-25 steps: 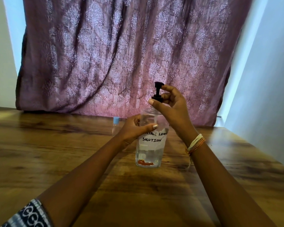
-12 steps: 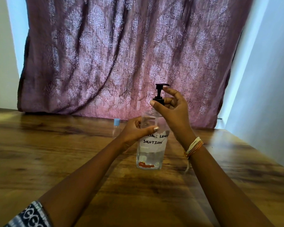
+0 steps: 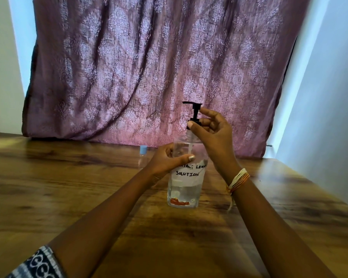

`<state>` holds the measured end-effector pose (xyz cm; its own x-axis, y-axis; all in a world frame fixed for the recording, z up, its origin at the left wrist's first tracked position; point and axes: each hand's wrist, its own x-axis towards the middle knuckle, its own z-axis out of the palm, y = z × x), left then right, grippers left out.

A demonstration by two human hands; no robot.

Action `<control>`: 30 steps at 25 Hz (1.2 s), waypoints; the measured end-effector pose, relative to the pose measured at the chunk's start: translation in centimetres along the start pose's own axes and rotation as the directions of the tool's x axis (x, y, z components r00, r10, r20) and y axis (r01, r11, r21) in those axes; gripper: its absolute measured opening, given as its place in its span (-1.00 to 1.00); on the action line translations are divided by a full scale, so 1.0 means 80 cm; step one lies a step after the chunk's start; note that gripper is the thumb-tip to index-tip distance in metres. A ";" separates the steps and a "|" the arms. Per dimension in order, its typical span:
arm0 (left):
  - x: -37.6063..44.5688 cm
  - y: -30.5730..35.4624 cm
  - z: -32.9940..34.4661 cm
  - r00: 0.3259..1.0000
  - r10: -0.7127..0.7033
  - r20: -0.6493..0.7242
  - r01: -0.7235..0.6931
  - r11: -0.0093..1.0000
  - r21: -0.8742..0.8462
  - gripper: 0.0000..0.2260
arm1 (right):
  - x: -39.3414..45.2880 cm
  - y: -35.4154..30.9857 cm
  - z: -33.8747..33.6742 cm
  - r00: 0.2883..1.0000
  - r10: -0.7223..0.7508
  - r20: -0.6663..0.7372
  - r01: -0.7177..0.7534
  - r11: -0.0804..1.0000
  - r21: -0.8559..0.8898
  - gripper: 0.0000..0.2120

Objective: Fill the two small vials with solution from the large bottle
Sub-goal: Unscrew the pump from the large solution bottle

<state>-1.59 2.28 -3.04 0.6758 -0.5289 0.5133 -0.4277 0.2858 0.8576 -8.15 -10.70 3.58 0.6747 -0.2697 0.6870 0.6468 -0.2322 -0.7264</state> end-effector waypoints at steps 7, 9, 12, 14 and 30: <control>0.003 -0.004 0.001 0.999 -0.016 -0.034 0.016 1.000 0.008 -0.76 | 0.002 0.001 -0.002 0.999 0.003 0.053 -0.004 1.000 0.020 -0.59; 0.002 -0.002 0.001 0.999 -0.025 -0.030 0.026 1.000 0.012 -0.75 | 0.001 0.002 -0.001 0.999 0.003 0.044 -0.002 1.000 -0.026 -0.56; 0.001 -0.002 0.001 0.998 -0.044 -0.033 0.045 0.998 0.033 -0.75 | 0.002 0.005 -0.004 0.998 0.004 0.056 -0.006 1.000 0.029 -0.67; 0.001 0.000 0.000 0.997 -0.067 -0.044 0.069 0.997 0.042 -0.74 | 0.003 0.004 -0.005 0.994 0.009 0.105 -0.015 0.998 0.057 -0.73; 0.033 0.103 0.003 0.992 -0.011 -0.128 0.060 0.922 0.383 -0.57 | 0.052 -0.033 -0.007 0.968 0.205 0.144 -0.222 0.968 0.117 -0.84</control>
<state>-3.45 3.02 5.39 0.7518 -0.4250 0.5041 -0.5840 -0.0744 0.8083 -7.26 -11.70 8.37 0.8370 -0.1737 0.5189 0.5178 -0.0554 -0.8537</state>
